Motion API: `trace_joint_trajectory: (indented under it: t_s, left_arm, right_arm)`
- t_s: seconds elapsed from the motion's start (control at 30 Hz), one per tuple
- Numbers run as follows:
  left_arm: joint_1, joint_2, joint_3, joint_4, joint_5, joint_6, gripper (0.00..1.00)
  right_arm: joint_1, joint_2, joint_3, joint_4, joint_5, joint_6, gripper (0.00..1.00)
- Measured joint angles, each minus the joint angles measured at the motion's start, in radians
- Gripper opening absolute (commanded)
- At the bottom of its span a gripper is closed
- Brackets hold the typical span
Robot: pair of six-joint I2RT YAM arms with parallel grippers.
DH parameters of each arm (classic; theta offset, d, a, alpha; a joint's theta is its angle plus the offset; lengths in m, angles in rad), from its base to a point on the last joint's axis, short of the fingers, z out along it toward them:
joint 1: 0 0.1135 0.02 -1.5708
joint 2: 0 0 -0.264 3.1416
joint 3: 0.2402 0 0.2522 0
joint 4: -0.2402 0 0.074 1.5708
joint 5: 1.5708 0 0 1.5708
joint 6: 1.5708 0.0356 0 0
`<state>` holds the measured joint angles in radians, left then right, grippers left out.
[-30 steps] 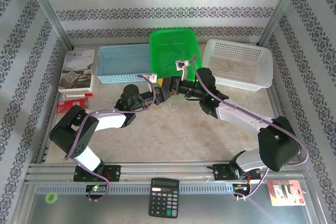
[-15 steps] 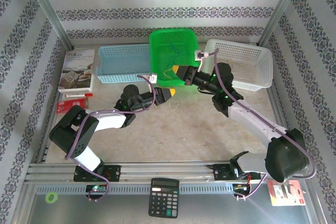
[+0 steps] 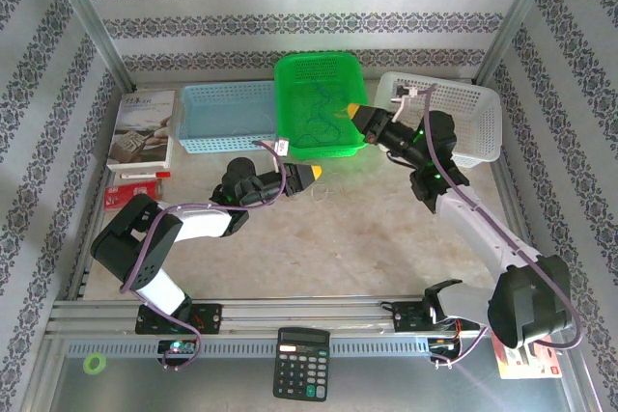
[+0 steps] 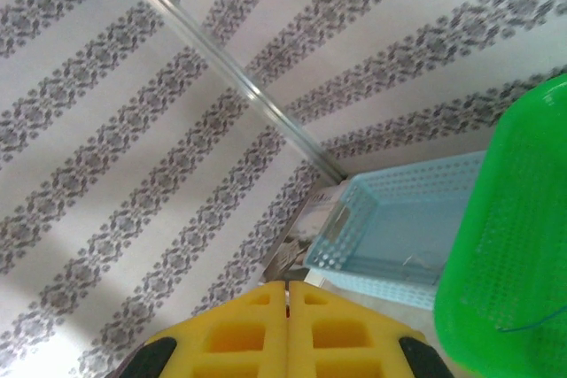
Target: Untangle the cables
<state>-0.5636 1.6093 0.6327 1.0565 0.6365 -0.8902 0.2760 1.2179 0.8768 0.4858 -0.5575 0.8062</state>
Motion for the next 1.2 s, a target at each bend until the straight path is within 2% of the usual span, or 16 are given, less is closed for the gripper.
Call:
trace_joint_trajectory:
  t_s: [0.3,0.53,0.7,1.03,1.13,1.2]
  left_arm:
    - [0.0,0.002,-0.016,0.0,-0.001,0.0,0.29]
    - [0.0,0.001,-0.023,-0.002,-0.017,0.012,0.35]
    - [0.0,-0.049,-0.04,-0.068,-0.063,0.048,0.41]
    - [0.0,-0.229,-0.004,-0.351,-0.15,0.202,0.52]
    - [0.0,-0.262,0.009,-0.418,-0.172,0.241,0.56]
    - [0.001,-0.276,0.015,-0.449,-0.183,0.261,0.59]
  right_arm:
    - [-0.157,0.0,0.056,-0.036,0.068,-0.018,0.0]
    - [-0.267,0.025,0.09,-0.049,0.207,-0.064,0.0]
    - [-0.333,0.126,0.116,-0.05,0.293,-0.099,0.0]
    - [-0.399,0.404,0.226,-0.078,0.389,-0.133,0.0]
    - [-0.41,0.48,0.266,-0.102,0.392,-0.133,0.39]
    - [-0.417,0.517,0.289,-0.122,0.385,-0.135,0.48]
